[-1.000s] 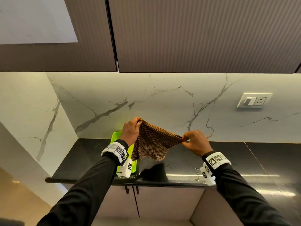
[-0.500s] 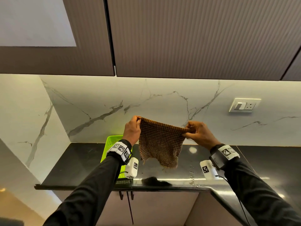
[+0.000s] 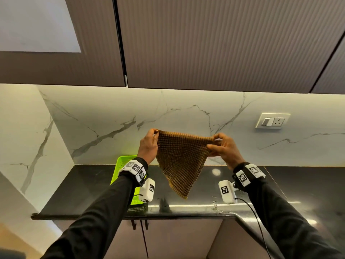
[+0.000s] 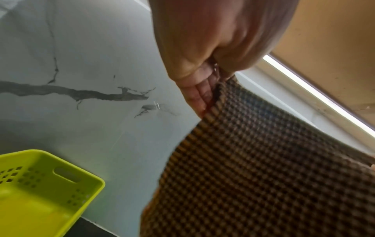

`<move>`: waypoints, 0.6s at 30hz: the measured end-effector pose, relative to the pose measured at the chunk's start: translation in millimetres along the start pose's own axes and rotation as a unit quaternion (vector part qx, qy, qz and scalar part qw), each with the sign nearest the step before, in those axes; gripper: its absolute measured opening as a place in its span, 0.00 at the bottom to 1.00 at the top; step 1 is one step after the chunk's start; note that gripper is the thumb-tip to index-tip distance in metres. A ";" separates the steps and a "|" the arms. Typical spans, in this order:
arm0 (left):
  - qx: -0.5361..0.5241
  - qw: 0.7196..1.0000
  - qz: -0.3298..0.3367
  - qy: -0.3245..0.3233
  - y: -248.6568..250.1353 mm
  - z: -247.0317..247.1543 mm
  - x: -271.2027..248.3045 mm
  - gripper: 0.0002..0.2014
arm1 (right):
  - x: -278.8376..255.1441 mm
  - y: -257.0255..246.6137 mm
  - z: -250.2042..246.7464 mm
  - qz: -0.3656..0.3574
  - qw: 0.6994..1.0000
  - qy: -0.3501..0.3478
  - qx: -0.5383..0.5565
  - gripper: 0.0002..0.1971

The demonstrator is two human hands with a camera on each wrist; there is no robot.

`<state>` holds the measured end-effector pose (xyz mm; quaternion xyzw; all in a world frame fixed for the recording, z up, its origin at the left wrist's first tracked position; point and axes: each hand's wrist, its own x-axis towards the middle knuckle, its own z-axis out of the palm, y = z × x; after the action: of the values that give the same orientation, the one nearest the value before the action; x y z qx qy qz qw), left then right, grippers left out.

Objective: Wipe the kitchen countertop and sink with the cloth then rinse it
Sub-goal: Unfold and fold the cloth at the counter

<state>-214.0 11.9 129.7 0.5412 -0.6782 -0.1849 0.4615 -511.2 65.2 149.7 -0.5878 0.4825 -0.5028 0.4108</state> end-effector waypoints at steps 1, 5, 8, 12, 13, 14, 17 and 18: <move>-0.010 1.000 -0.002 0.001 0.9 0.4 -1.2 0.10 | -0.6 -0.4 -2.8 0.008 0.999 0.016 0.039 0.13; -0.058 0.998 -0.009 -0.020 6.4 1.7 -6.5 0.11 | -2.1 -9.0 -1.8 0.016 0.982 0.051 0.180 0.21; -0.106 0.993 -0.055 -0.010 9.2 8.9 8.3 0.13 | 4.3 -9.9 1.0 0.057 0.961 0.063 0.264 0.19; -0.135 0.967 -0.213 -0.047 -15.9 42.8 16.2 0.13 | -17.5 45.1 32.8 0.261 0.947 -0.054 0.180 0.20; -0.145 0.954 -0.256 -0.060 -24.4 50.1 11.5 0.13 | -25.3 58.9 39.6 0.285 0.939 -0.046 0.185 0.15; -0.178 0.934 -0.302 -0.075 -31.6 53.0 4.6 0.10 | -30.8 69.4 42.8 0.305 0.931 -0.026 0.199 0.12; -0.289 0.836 -0.428 -0.185 -39.7 45.2 -24.7 0.11 | -38.1 93.4 39.1 0.375 0.899 0.021 0.227 0.14; -0.295 0.813 -0.447 -0.228 -46.9 43.2 -34.4 0.15 | -40.1 101.5 36.4 0.392 0.895 0.033 0.210 0.17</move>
<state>-223.7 16.0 58.1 0.5648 -0.3600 -0.6802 0.2977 -492.0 84.4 37.9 -0.2336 0.5702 -0.4095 0.6727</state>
